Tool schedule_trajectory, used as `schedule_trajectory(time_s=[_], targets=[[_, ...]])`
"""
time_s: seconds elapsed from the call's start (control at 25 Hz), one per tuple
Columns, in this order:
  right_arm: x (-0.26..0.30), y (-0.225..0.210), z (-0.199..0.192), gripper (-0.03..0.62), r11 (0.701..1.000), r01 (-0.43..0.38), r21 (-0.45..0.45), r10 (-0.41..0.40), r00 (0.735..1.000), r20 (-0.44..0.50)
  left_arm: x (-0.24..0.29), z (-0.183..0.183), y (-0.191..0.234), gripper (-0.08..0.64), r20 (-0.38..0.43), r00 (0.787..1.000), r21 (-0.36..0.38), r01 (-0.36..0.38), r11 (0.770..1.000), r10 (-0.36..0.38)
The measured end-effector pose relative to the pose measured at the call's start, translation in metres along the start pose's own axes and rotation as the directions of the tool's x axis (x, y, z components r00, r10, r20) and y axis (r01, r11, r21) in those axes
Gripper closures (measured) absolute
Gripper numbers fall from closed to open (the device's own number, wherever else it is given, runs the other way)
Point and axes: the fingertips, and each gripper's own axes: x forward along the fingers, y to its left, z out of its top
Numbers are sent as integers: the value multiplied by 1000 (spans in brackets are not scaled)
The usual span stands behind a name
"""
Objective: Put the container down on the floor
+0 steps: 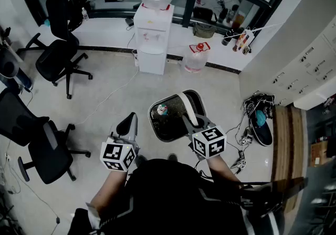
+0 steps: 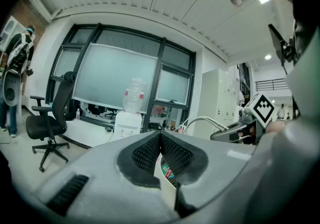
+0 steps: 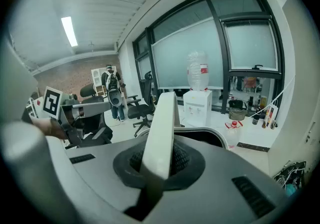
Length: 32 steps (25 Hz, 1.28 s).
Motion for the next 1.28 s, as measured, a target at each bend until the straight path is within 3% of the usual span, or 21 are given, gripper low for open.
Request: schedule_trajectory(time_s=[0.92, 1.28], targets=[[-5, 6, -1, 584, 999, -22, 29, 22, 1000, -4, -10, -4, -6, 554, -9, 1000, -5, 2, 1000, -2], [8, 22, 2, 584, 999, -25, 35, 26, 1000, -7, -21, -7, 15, 554, -9, 1000, -15, 1, 1000, -1]])
